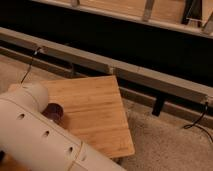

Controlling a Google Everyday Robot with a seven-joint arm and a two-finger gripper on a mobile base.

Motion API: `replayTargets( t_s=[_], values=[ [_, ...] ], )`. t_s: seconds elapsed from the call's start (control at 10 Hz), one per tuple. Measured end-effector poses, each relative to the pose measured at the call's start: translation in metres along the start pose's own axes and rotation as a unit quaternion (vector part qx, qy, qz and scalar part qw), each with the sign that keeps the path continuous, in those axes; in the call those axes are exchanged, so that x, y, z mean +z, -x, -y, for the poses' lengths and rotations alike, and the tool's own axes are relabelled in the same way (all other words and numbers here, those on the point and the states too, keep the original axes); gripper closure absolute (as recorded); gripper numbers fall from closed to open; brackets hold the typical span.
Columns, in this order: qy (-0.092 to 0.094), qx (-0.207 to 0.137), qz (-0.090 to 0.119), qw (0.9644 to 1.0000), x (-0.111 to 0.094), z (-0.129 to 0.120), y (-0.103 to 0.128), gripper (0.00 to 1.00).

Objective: Place the eraser on the white sponge

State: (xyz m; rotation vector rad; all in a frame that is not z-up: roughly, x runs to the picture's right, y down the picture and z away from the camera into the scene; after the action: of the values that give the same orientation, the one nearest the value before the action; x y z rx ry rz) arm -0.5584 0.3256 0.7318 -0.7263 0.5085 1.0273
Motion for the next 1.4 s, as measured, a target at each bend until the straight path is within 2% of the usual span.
replayTargets(
  t_s=[0.2, 0.4, 0.5, 0.6, 0.8, 0.9, 1.0, 1.1, 1.2, 1.4],
  values=[
    [0.003, -0.004, -0.001, 1.0000, 0.005, -0.005, 0.001, 0.50],
    [0.003, -0.004, -0.003, 1.0000, 0.007, -0.006, 0.003, 0.73],
    [0.002, -0.003, -0.004, 1.0000, 0.007, -0.005, 0.003, 0.80],
    [-0.001, -0.002, -0.006, 1.0000, 0.007, -0.002, 0.005, 0.93],
    [-0.010, -0.010, -0.011, 0.9998, 0.006, 0.009, 0.007, 1.00],
    [-0.025, -0.020, -0.011, 0.9994, 0.001, 0.020, 0.009, 1.00],
    [-0.035, -0.032, -0.010, 0.9988, -0.010, 0.028, 0.011, 1.00],
    [-0.053, -0.056, -0.002, 0.9970, -0.035, 0.040, 0.014, 1.00],
    [-0.059, -0.071, 0.008, 0.9957, -0.054, 0.044, 0.017, 1.00],
    [-0.080, -0.108, 0.032, 0.9904, -0.099, 0.058, 0.021, 1.00]
  ],
)
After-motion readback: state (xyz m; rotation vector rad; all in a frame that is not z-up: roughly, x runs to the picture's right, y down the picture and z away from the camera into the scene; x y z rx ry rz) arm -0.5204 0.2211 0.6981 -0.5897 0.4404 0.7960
